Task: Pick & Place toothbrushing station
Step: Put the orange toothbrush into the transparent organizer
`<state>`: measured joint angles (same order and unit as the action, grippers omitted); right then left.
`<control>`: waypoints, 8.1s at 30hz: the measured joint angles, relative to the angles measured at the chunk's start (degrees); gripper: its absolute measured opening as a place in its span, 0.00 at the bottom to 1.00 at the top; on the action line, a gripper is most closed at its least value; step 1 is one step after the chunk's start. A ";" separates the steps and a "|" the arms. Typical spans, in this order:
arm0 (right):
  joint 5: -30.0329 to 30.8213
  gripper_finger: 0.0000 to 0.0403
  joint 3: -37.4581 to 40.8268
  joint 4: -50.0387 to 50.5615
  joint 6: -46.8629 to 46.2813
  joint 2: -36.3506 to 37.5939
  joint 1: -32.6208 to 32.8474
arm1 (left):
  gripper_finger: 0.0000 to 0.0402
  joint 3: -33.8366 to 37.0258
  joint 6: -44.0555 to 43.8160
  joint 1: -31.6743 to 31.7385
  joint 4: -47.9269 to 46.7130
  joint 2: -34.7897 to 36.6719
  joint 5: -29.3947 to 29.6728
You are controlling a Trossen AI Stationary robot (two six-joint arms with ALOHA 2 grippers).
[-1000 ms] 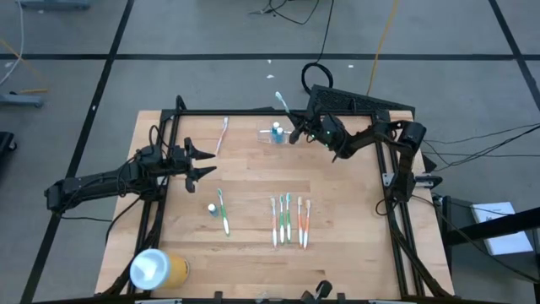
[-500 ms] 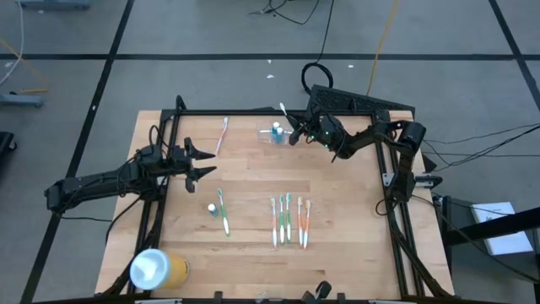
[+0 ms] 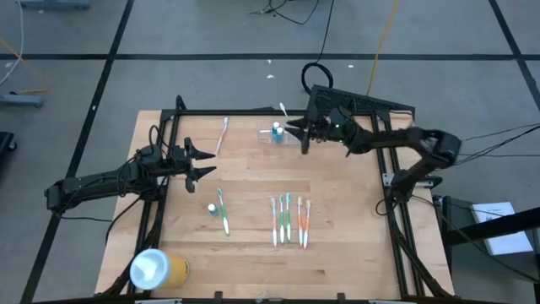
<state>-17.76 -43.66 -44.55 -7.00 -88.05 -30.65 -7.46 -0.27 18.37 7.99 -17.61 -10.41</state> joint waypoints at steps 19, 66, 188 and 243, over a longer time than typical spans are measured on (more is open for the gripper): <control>-8.07 0.26 24.52 -4.01 -4.27 28.71 6.57 | 0.52 0.00 0.00 0.02 -0.02 -0.02 0.00; -11.71 0.26 40.04 -17.33 -11.15 37.37 8.25 | 0.52 -14.41 -25.63 1.92 -11.70 -28.40 30.77; -10.82 0.26 40.11 -13.86 -13.52 37.37 8.28 | 0.04 -42.64 -6.22 16.47 55.81 -80.33 -4.77; -10.38 0.26 40.09 -13.84 -13.30 37.37 12.50 | 0.08 -33.62 -22.86 20.06 74.55 -96.50 -0.48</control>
<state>-28.13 -3.57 -58.39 -20.29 -50.68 -18.15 -41.08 -23.13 38.44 82.54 -114.10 -10.90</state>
